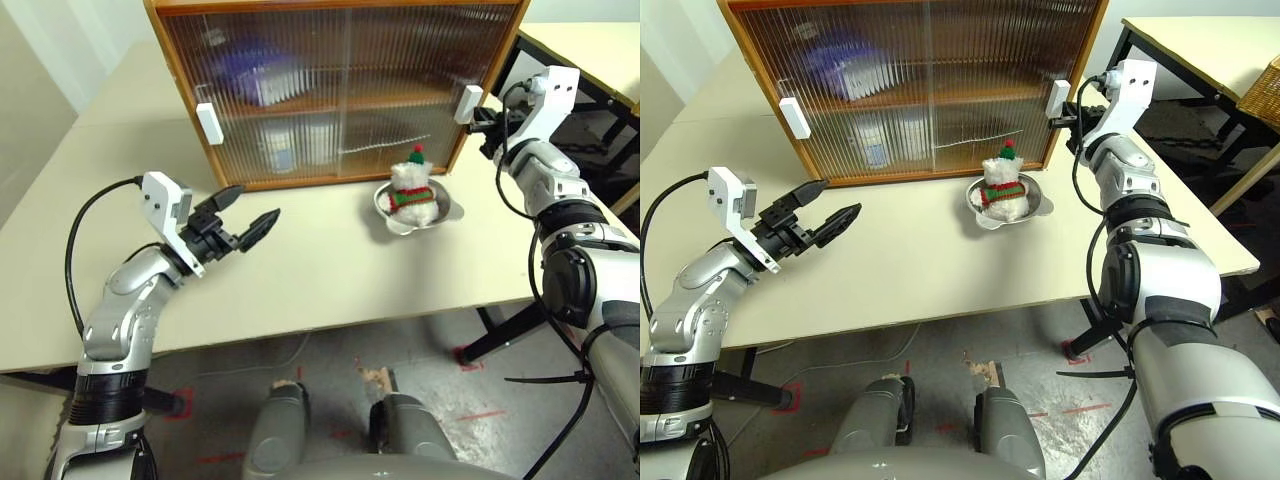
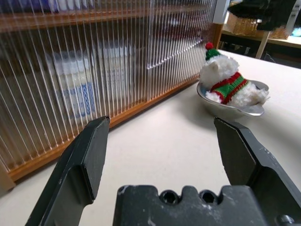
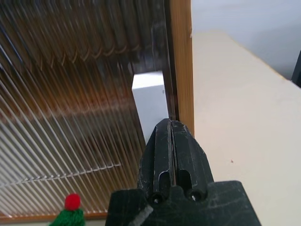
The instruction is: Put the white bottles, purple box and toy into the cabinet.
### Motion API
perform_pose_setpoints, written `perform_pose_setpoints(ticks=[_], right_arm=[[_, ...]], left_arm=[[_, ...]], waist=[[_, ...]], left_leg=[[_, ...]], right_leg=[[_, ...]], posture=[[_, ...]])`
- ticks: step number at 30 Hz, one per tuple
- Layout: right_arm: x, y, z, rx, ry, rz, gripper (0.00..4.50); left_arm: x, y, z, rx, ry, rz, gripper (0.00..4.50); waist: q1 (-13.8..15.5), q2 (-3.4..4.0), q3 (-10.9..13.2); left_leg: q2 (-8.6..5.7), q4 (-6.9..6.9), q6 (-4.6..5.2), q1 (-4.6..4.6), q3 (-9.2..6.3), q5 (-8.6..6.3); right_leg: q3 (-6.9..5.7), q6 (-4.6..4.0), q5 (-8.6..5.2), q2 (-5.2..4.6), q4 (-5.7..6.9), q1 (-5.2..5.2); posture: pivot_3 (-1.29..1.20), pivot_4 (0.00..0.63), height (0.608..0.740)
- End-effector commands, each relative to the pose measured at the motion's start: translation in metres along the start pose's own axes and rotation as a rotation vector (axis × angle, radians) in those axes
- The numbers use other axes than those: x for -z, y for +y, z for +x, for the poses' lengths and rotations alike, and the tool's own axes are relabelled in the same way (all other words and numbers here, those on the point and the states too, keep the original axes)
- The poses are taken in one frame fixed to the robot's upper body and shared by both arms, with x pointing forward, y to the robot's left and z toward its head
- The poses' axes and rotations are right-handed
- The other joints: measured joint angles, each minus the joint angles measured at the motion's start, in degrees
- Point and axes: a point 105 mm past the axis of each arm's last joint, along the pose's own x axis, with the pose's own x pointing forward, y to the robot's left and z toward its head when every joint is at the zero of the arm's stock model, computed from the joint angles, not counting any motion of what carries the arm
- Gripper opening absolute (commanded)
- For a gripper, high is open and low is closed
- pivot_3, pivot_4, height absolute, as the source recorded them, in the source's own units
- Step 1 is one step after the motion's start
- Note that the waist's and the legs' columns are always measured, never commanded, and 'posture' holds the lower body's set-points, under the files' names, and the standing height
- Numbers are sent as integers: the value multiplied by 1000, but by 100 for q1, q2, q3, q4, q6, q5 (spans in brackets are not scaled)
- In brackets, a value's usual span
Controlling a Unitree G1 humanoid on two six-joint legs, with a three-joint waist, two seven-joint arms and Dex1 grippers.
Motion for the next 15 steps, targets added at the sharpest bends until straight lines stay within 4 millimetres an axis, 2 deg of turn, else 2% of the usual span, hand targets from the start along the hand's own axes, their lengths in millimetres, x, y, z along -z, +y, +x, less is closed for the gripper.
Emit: perform_pose_setpoints(ticks=[1, 15], right_arm=[[-3, -3, 1, 18, -4, -29, 19], [-2, -3, 1, 33, -6, -57, 19]], left_arm=[[-2, -2, -3, 0, 0, 11, 4500], [-11, -4, 4, 6, -2, 11, 4500]], waist=[[10, 2, 1], [76, 6, 5]], left_leg=[[0, 0, 0, 0, 0, 0], [1, 0, 0, -1, 1, 0]], right_leg=[[0, -1, 0, -1, 0, 0], [1, -5, 1, -2, 0, -3]], posture=[[210, 33, 740], [213, 41, 740]])
